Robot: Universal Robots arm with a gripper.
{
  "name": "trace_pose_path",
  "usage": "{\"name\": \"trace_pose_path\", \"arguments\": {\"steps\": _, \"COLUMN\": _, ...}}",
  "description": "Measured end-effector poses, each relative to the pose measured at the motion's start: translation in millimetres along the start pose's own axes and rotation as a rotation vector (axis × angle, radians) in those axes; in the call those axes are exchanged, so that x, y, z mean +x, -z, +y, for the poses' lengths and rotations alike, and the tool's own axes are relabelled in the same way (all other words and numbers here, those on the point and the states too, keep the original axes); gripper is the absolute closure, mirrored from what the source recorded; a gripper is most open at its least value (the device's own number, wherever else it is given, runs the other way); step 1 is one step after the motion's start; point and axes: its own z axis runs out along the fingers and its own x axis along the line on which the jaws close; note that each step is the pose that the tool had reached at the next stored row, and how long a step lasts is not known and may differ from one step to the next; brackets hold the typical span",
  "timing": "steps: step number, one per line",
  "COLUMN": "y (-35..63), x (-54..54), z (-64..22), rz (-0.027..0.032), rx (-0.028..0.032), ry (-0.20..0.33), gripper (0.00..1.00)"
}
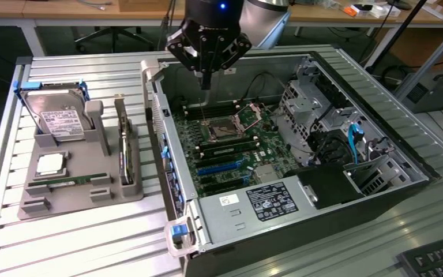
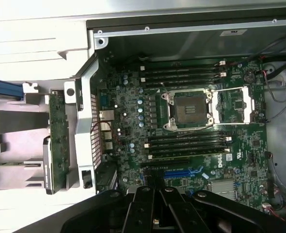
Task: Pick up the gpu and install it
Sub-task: 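Reach for the gpu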
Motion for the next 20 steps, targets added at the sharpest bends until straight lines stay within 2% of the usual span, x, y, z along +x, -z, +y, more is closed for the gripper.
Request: {"name": "trace_pose_path", "arguments": {"steps": 20, "y": 0.2, "x": 8.6, "z": -0.7, "rz": -0.0001, "rx": 0.0009, "ry": 0.0, "gripper": 0.89}}
